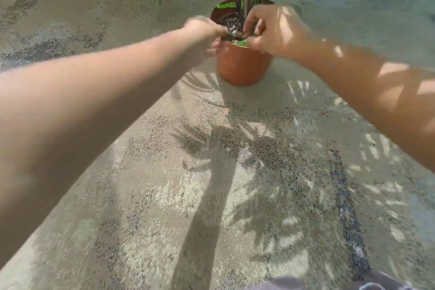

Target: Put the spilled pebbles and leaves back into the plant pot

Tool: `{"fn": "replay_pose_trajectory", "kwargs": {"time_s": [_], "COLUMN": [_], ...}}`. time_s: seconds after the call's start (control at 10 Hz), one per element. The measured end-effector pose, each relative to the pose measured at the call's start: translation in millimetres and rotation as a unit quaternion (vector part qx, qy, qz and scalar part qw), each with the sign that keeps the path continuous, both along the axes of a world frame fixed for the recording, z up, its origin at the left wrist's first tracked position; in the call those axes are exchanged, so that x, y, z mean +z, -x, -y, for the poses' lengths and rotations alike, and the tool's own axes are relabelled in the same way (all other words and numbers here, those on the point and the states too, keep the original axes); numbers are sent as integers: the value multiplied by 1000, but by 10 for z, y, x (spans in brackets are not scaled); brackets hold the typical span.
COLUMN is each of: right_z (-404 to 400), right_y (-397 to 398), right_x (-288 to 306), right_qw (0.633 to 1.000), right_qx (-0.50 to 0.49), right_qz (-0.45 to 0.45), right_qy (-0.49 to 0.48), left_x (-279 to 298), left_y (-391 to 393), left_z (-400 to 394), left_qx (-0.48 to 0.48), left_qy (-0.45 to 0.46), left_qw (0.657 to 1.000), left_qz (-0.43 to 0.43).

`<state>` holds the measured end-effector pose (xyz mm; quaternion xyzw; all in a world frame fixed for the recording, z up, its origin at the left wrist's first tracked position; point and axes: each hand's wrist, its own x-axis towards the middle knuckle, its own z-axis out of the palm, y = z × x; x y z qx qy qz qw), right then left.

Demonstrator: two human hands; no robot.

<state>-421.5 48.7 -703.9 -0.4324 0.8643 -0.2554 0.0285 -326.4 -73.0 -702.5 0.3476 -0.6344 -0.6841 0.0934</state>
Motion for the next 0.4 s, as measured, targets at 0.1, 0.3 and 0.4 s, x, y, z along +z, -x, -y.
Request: {"fn": "replay_pose_trajectory", "kwargs": {"time_s": [0.1,0.3,0.4], "right_z": [78,92,-83], "right_y": [233,203,-383], "right_x": [51,-63,-481], "right_qw": [998,992,988], "right_qx": [-15,8,116], "right_qz": [-43,-113,-103], "right_qy": [-47,-51,-13], "left_x": [100,-62,-718], "left_y": [197,178,-622], "left_z": [-65,-49,-339], "left_qx": [0,-23,-30], "left_qy": [-25,279,369], "left_qw": [999,960,926], "left_qz": [-20,25,78]}}
